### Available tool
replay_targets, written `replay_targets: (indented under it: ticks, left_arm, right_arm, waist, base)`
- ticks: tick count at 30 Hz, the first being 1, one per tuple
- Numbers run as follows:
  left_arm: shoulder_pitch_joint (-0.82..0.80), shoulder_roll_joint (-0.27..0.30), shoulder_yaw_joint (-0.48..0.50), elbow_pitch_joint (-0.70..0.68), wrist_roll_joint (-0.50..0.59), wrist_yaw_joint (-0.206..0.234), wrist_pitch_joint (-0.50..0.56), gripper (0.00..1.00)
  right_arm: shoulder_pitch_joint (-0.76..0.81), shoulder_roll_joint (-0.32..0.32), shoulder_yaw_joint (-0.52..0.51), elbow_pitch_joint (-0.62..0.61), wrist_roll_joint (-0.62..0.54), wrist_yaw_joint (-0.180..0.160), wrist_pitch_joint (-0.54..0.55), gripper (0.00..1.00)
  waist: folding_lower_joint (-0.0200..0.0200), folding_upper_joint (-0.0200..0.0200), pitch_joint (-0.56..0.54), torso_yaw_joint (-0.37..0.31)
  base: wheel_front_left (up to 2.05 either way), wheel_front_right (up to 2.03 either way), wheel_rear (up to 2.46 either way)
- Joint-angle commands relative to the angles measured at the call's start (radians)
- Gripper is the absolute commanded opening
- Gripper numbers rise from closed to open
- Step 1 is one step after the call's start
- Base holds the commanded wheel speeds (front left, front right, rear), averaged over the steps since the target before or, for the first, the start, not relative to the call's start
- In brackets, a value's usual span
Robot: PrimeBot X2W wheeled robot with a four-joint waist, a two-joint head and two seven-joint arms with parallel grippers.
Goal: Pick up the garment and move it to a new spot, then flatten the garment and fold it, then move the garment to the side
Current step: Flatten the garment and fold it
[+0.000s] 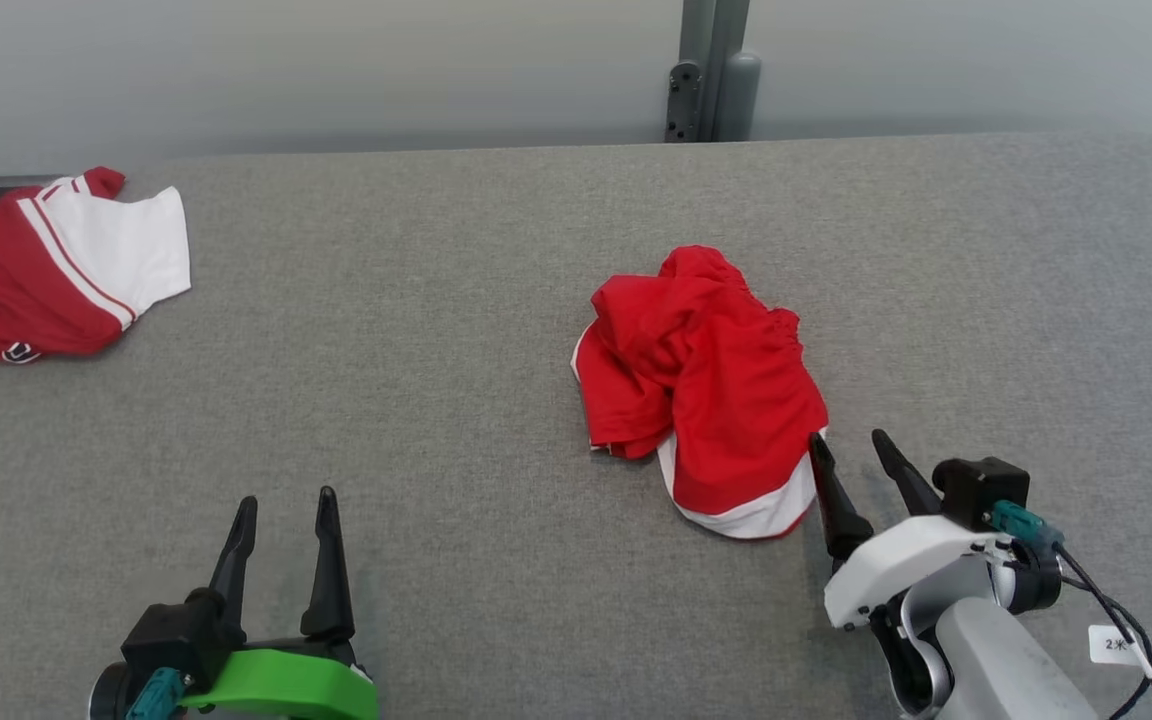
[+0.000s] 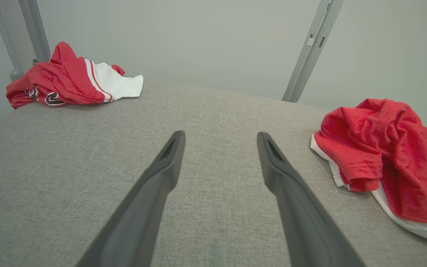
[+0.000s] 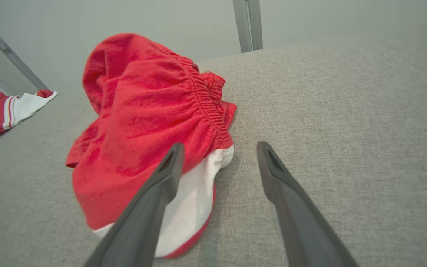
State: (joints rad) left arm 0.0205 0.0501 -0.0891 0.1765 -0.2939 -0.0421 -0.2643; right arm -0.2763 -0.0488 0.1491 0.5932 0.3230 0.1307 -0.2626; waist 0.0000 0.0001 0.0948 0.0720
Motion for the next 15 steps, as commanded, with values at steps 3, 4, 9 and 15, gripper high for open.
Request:
replay_targets:
  ticks: [3,4,9,15]
  left_arm:
    - [-0.027,0.001,-0.002,0.0,-0.001,0.004,0.0,1.0]
    - [-0.029,0.001,-0.004,0.0,-0.001,0.005,0.0,1.0]
    - [-0.041,0.001,-0.003,0.0,-0.004,0.008,0.0,1.0]
    - [-0.032,0.001,0.007,-0.003,-0.003,0.014,0.0,1.0]
  right_arm:
    - [-0.065,-0.003,0.026,0.101,0.081,0.0,-0.003,1.0]
    - [-0.086,-0.003,0.039,0.133,0.103,0.0,-0.003,1.0]
    - [-0.16,-0.003,0.09,0.222,0.171,0.0,-0.003,0.02]
    - [-0.183,-0.004,-0.024,0.128,0.13,0.0,-0.003,0.0]
  waist:
    - [0.0,-0.0001,0.046,0.05]
    - [0.0,-0.0001,0.05,0.055]
    - [0.0,-0.0001,0.061,0.063]
    - [0.0,-0.0001,0.057,0.04]
  base:
    - [0.0,0.0,0.0]
    - [0.0,0.0,0.0]
    - [0.0,0.0,0.0]
    - [0.0,0.0,0.0]
